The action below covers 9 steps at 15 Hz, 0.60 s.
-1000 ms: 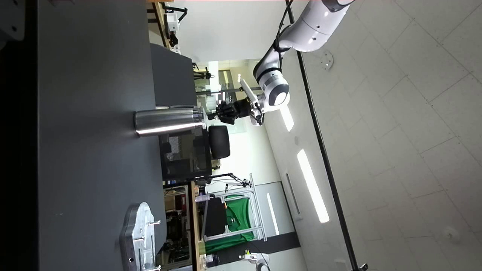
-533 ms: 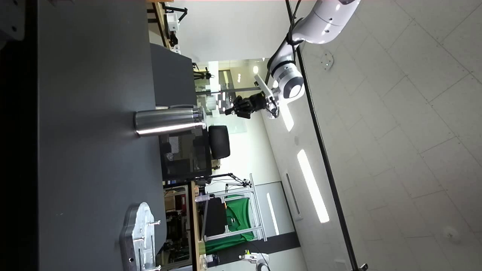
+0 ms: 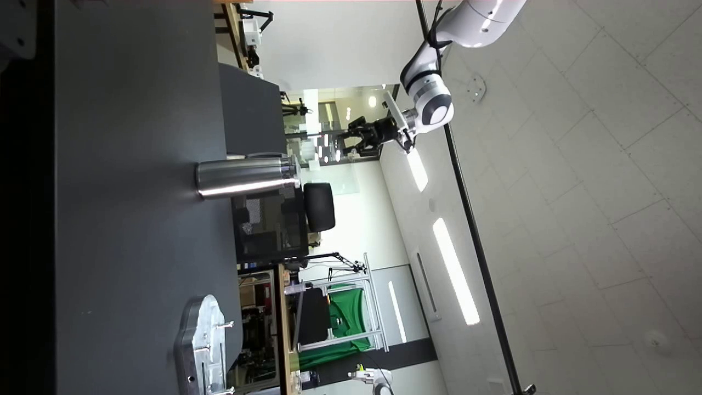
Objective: Close the lid on the silver flask
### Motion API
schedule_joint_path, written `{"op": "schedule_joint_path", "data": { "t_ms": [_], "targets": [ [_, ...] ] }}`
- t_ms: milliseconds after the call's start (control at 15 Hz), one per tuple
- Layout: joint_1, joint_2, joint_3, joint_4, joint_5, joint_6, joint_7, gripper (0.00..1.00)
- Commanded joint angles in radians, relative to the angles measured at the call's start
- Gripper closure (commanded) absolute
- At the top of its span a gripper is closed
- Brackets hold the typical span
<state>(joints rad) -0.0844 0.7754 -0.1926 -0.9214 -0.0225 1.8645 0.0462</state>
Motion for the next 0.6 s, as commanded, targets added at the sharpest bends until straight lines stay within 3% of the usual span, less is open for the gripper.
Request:
{"op": "schedule_joint_path", "data": {
  "t_ms": [0, 200, 533],
  "targets": [
    [0.008, -0.056, 0.036, -0.049, 0.016, -0.014, -0.101, 0.12],
    [0.001, -0.067, 0.071, -0.051, 0.046, -0.049, -0.178, 0.0],
    [-0.022, -0.07, 0.108, -0.03, 0.111, -0.182, -0.296, 0.0]
  ]
}}
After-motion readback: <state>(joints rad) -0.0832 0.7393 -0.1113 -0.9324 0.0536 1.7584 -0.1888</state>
